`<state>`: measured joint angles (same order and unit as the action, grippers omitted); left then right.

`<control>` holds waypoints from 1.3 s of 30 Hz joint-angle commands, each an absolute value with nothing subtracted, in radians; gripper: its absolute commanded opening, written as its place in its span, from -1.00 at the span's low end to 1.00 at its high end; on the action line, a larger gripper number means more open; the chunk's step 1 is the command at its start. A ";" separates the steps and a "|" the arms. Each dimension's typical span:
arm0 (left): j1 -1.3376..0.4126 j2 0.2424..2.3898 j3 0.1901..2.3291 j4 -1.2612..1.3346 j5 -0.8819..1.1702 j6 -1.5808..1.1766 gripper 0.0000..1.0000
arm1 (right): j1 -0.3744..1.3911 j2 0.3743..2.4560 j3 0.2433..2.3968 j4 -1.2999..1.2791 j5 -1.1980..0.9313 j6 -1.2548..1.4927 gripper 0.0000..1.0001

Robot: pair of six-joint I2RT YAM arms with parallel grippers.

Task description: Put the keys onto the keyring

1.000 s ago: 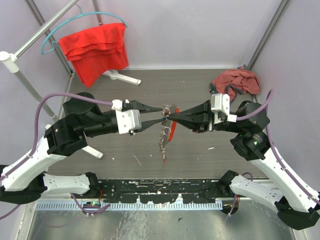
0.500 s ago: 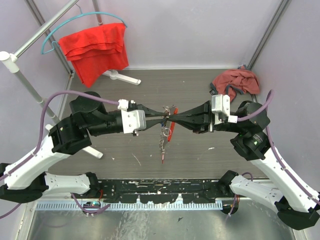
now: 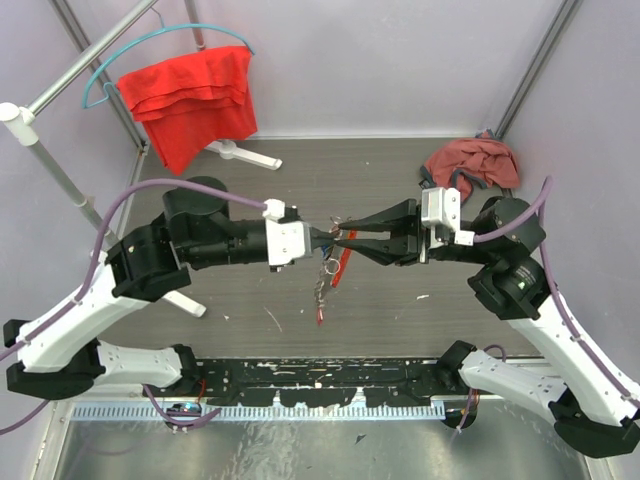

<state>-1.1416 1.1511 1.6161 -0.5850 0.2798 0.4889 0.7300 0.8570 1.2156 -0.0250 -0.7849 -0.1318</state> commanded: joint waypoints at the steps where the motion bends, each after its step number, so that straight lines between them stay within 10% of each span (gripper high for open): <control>1: -1.143 1.198 1.712 -0.768 0.220 0.570 -1.00 | 0.730 0.861 1.305 -0.224 -0.748 -0.260 -0.35; 39: -1.144 1.339 1.896 -1.046 0.142 0.637 -1.00 | 0.730 0.990 1.248 -0.351 -0.781 -0.313 -0.34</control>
